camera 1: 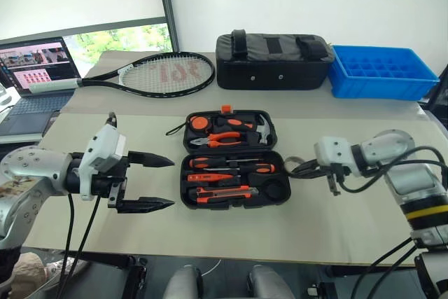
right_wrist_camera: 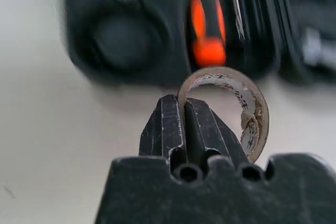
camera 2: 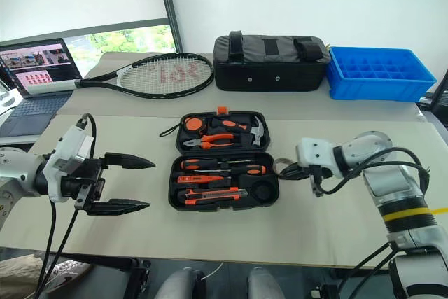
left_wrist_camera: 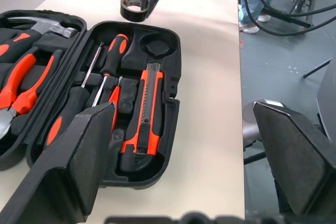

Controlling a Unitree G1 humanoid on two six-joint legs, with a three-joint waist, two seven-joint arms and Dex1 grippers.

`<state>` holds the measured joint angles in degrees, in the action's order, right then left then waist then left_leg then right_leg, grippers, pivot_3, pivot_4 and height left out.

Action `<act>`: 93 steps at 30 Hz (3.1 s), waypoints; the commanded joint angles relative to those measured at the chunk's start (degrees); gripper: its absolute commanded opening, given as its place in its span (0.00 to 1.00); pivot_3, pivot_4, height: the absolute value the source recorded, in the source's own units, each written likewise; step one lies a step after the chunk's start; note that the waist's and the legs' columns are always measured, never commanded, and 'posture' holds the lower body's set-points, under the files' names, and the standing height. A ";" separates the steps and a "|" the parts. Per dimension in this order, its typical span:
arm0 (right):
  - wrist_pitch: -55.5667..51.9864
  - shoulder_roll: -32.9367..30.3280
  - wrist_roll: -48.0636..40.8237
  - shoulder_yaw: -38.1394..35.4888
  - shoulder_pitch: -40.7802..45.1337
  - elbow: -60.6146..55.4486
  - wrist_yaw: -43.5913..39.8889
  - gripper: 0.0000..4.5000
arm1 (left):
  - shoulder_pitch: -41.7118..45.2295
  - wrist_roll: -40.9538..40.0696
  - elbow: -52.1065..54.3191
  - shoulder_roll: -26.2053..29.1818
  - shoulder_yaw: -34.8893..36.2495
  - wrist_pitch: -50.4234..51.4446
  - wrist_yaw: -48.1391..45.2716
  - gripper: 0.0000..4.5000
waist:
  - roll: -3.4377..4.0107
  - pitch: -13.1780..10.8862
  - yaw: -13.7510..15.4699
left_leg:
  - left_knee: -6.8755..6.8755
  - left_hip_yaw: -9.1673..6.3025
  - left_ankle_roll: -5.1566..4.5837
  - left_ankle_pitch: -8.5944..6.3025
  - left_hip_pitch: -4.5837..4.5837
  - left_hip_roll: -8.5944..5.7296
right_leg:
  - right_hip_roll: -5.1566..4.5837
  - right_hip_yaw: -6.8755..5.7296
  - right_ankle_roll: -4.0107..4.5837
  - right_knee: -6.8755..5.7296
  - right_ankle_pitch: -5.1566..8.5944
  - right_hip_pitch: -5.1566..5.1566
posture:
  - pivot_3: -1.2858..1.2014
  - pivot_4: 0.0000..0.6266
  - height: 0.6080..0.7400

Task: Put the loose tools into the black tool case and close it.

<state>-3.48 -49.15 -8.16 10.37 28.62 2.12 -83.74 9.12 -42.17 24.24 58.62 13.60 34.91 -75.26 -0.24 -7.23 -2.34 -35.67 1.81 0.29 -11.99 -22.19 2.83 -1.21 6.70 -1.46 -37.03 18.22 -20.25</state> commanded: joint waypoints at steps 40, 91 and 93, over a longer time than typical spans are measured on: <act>-4.60 1.99 -3.92 -1.51 1.80 -4.03 8.17 0.99 | 1.57 2.86 -4.91 -1.56 0.30 -5.04 0.96 1.00 | -0.13 -0.07 0.08 | 0.02 0.04 0.00 0.00 -0.03 0.00 | -0.02 -0.02 0.02 0.01 0.01 -0.05 | 0.52 0.24 0.75; -32.20 23.61 -2.38 -14.03 39.20 63.83 28.09 0.00 | 48.02 18.82 -83.16 -28.66 -5.74 8.73 9.67 0.00 | -0.21 -0.10 -1.24 | 0.50 -0.26 0.27 0.17 -0.43 -0.04 | -0.21 -1.12 0.11 -0.70 -0.07 -0.81 | 0.52 0.24 0.75; -31.76 23.56 -2.51 -14.61 39.19 63.66 28.34 0.00 | 47.85 19.43 -82.75 -28.87 -5.89 7.29 9.11 0.00 | -0.21 -0.10 -1.20 | 0.49 -0.26 0.28 0.18 -0.46 -0.05 | -0.22 -1.12 0.11 -0.70 -0.07 -0.82 | 0.52 0.24 0.75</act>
<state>-37.16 -26.05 -9.77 -2.73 65.68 67.25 -55.41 54.30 -22.01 -59.95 30.68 6.87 44.54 -62.63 -0.45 -7.33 -3.54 -35.18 1.55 0.58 -11.81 -22.66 2.78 -1.43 5.57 -1.35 -37.73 18.15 -21.08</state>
